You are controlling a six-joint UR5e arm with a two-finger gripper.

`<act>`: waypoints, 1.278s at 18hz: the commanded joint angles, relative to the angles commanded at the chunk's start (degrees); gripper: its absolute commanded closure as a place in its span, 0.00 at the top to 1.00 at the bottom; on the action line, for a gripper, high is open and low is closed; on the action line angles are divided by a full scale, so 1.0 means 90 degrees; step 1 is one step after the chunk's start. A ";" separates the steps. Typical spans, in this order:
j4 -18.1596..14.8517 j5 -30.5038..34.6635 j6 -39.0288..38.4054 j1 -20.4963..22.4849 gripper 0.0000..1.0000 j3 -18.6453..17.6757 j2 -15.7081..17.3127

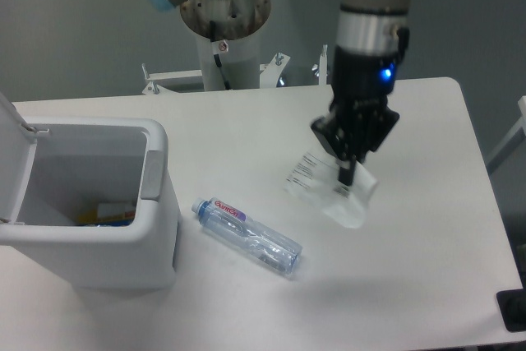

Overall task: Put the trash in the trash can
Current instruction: 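Lift the paper wrapper and carry it over the white bin, then lower the wrapper into the bin and open the gripper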

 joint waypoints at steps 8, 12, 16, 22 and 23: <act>0.0117 -0.0051 0.0983 -0.1181 0.09 -0.0400 0.0441; 0.0429 -0.0041 0.1990 -0.1767 0.09 -0.0751 0.0373; 0.0479 -0.0021 0.2392 -0.2129 0.08 -0.1006 0.0363; 0.0479 0.0008 0.2782 -0.2325 0.07 -0.1104 0.0226; 0.0488 0.0008 0.2880 -0.2335 0.07 -0.1075 0.0158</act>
